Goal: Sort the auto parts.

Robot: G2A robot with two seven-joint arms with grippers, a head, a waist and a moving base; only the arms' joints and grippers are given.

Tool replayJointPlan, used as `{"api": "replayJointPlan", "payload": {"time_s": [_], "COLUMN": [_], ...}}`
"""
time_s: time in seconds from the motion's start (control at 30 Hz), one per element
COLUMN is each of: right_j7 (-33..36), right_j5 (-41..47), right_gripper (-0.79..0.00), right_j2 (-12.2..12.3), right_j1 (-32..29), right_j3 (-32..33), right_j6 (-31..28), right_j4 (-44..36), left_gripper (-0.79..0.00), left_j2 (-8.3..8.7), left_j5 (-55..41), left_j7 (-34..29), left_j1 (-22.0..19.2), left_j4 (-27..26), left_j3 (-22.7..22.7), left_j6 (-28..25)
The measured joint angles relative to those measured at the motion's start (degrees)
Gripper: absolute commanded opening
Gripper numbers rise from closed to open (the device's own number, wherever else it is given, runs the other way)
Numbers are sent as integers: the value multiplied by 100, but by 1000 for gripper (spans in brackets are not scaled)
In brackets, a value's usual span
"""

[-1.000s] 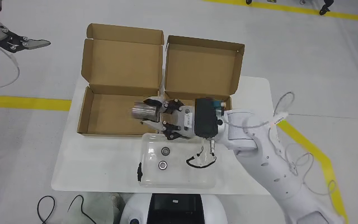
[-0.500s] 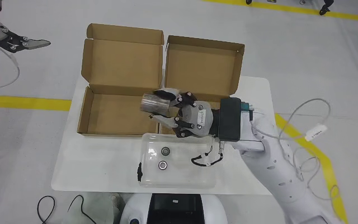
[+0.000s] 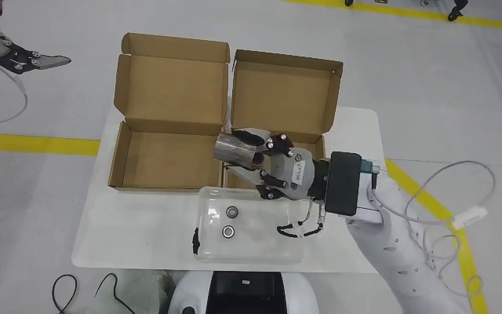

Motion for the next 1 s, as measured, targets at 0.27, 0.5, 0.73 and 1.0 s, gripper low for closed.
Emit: {"api": "replayJointPlan", "payload": {"time_s": [0.27, 0.5, 0.73, 1.0], "right_j7": [273, 407, 858, 1698], "right_j5": [-115, -35, -250, -480], "right_gripper": [-785, -785, -785, -785], "right_j2": [28, 54, 98, 105], "right_j1": [-179, -384, -716, -747], "right_j3": [18, 9, 57, -11], "right_j6": [0, -86, 296, 920], "right_j4": [184, 529, 806, 1174], "left_gripper": [0, 0, 0, 0], "left_j2": [0, 0, 0, 0], "left_j5": [0, 0, 0, 0], "left_j7": [0, 0, 0, 0], "left_j1": [0, 0, 0, 0], "left_j4": [0, 0, 0, 0], "left_j3": [0, 0, 0, 0], "left_j6": [0, 0, 0, 0]}}
